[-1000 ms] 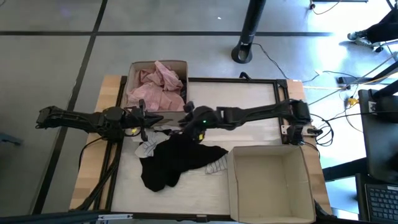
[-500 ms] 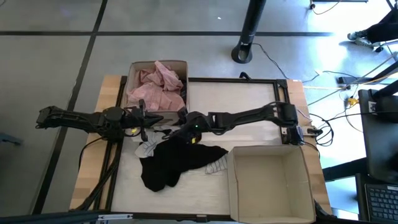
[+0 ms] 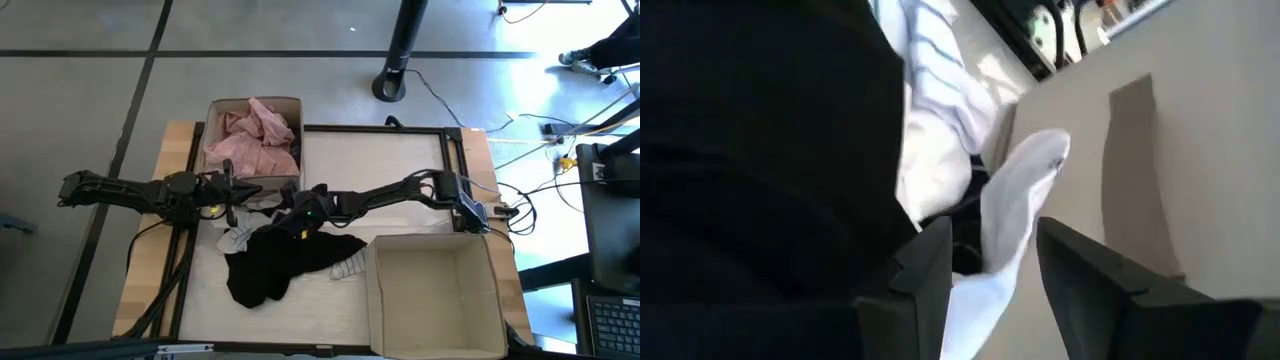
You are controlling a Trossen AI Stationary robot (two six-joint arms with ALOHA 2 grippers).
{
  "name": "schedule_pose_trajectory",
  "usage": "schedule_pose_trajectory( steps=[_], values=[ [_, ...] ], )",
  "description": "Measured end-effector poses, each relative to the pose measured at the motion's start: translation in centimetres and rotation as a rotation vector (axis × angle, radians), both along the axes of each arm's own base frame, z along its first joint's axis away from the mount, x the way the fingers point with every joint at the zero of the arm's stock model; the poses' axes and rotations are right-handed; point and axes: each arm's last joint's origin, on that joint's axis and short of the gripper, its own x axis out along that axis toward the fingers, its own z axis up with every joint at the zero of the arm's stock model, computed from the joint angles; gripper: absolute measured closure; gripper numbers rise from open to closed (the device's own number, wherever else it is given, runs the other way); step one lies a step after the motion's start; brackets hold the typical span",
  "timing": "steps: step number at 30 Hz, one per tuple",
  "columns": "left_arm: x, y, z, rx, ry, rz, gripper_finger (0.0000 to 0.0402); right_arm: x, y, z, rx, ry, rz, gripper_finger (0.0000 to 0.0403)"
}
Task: Sort clothes
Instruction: Put the white sock into the bottom white laundry organizer
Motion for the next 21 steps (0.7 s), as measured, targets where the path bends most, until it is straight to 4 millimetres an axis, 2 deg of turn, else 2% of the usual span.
schedule_pose_trajectory(
  steps=[4, 9, 12, 16, 18, 21],
  values=[
    [0.0, 0.0, 0.0, 0.001, -0.002, 0.000, 0.0401, 0.3, -0.3, -0.8, -0.050, -0.017, -0.085, 0.0253],
    [0.0, 0.0, 0.0, 0.002, -0.002, 0.001, 0.0401, 1.0, -0.3, -2.0, -0.044, -0.097, -0.100, 0.0253],
    [0.0, 0.0, 0.0, 0.001, -0.001, 0.001, 0.0401, 1.1, -0.3, -3.1, -0.060, -0.091, -0.142, 0.0253],
    [0.0, 0.0, 0.0, 0.002, -0.002, 0.000, 0.0401, 1.1, -0.5, -3.5, -0.079, -0.086, -0.196, 0.0254],
    [0.0, 0.0, 0.0, 0.001, 0.001, 0.000, 0.0401, 1.1, -0.5, -3.5, -0.080, -0.085, -0.196, 0.0262],
    [0.0, 0.0, 0.0, 0.002, 0.001, 0.000, 0.0401, 1.1, -0.4, -3.5, -0.096, -0.080, -0.187, 0.0297]
  ],
)
